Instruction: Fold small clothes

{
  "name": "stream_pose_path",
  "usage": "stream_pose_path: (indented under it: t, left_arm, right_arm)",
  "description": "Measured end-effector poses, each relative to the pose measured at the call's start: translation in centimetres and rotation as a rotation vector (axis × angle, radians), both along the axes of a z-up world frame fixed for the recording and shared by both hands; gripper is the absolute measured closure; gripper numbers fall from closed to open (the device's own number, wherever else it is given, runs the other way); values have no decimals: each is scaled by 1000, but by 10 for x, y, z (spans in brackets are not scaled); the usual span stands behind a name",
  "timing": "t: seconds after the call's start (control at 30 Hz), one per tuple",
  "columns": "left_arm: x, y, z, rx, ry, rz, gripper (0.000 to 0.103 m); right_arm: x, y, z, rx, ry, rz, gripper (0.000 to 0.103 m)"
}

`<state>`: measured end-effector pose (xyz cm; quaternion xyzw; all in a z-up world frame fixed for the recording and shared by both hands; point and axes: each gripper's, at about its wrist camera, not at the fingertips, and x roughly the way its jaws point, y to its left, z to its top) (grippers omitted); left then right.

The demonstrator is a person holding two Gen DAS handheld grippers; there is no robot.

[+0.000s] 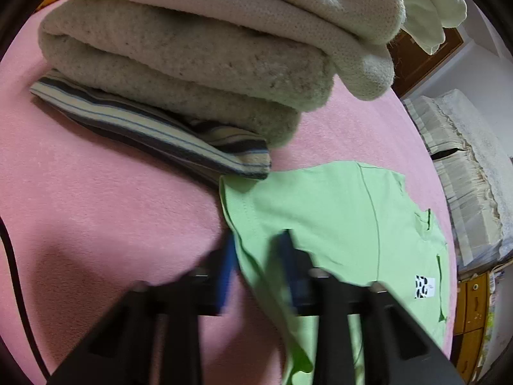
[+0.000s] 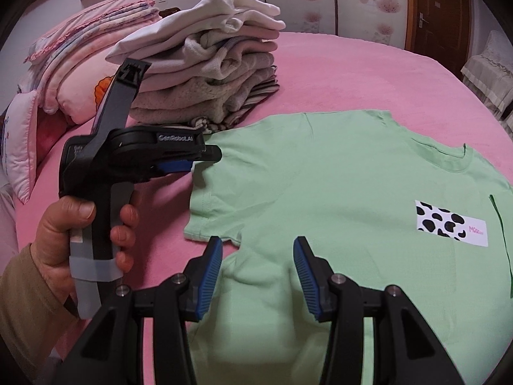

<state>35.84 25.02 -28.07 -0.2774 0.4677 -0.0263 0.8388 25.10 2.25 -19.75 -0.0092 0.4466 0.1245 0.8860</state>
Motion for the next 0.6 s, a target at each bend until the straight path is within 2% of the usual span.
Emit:
stream_pose_path:
  t: [0.1,0.23,0.47,0.6]
  left_arm:
    - [-1,-4,4,19,-9,8,95]
    - [2,-23,19,93,-34,9,99]
    - [-1,-64,62,179,-111,-30,101]
    - [3,-100,89,182,-165,-86,101]
  right_arm:
    - [-2,0,-2,7,6,3,57]
    - [-3,-5,-2,24,11,-4,57]
    - [-4,-23,3,66,7,-35,57]
    - [-7,-44,7,78,0,-77,57]
